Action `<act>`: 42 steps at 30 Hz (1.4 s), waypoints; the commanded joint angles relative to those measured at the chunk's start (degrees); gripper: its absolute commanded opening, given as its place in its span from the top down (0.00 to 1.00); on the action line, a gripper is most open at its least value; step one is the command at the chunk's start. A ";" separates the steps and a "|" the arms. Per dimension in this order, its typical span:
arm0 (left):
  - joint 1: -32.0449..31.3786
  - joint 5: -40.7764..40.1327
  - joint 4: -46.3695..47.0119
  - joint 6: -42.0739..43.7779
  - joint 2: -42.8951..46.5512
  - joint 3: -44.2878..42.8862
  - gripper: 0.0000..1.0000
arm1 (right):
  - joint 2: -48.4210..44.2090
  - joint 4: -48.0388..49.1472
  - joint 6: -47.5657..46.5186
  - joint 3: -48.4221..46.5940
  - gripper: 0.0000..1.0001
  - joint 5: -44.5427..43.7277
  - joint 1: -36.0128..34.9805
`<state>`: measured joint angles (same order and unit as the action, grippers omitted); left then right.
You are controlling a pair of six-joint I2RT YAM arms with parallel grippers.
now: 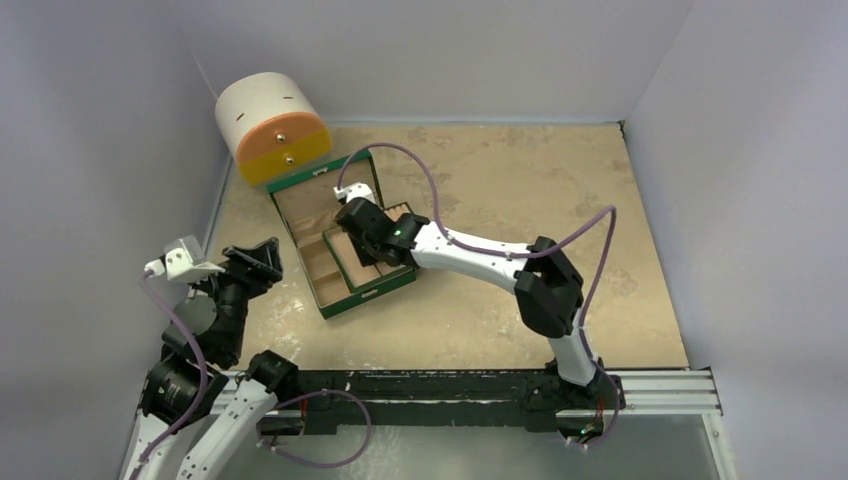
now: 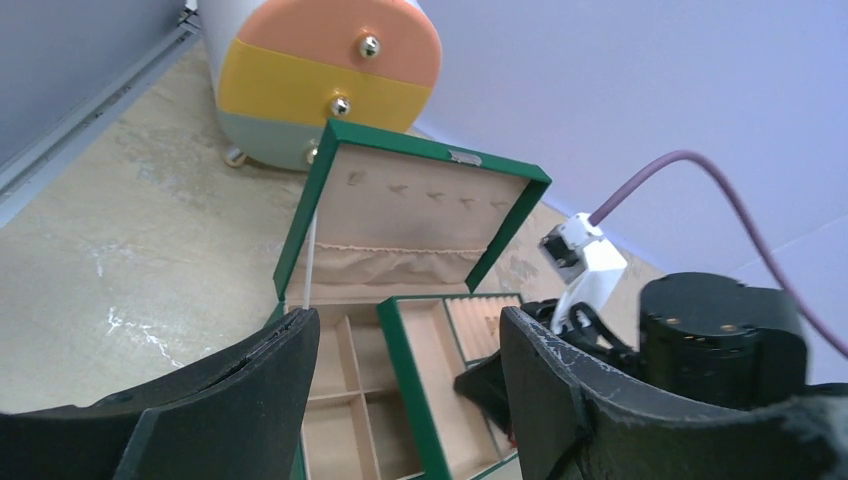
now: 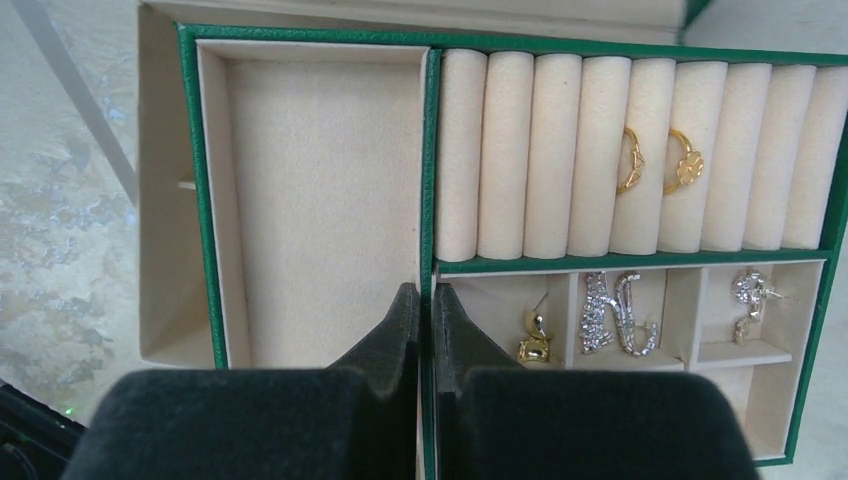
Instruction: Organize the mixed jewelry
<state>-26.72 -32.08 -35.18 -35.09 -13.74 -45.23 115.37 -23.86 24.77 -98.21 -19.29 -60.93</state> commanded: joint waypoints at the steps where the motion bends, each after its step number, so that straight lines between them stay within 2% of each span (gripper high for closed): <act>1: 0.35 -3.55 0.47 -1.71 2.43 -1.61 0.34 | 3.01 -2.08 1.97 -7.76 1.00 0.62 -1.21; 11: 0.35 -4.05 0.11 -2.26 3.85 -1.59 0.35 | 12.50 -5.88 3.97 -17.27 1.00 2.32 -2.18; 27: 0.35 -3.43 0.22 -2.41 4.10 -1.41 0.35 | 17.33 -5.12 7.66 -21.99 1.00 4.48 -2.18; 42: 0.35 -3.43 0.21 -2.48 3.98 -1.37 0.35 | 15.62 -2.91 9.74 -16.54 1.00 4.29 -5.07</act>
<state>-26.68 -35.38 -35.75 -36.93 -10.11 -45.23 131.61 -29.12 31.90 -116.62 -17.61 -63.70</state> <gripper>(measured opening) 0.656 0.024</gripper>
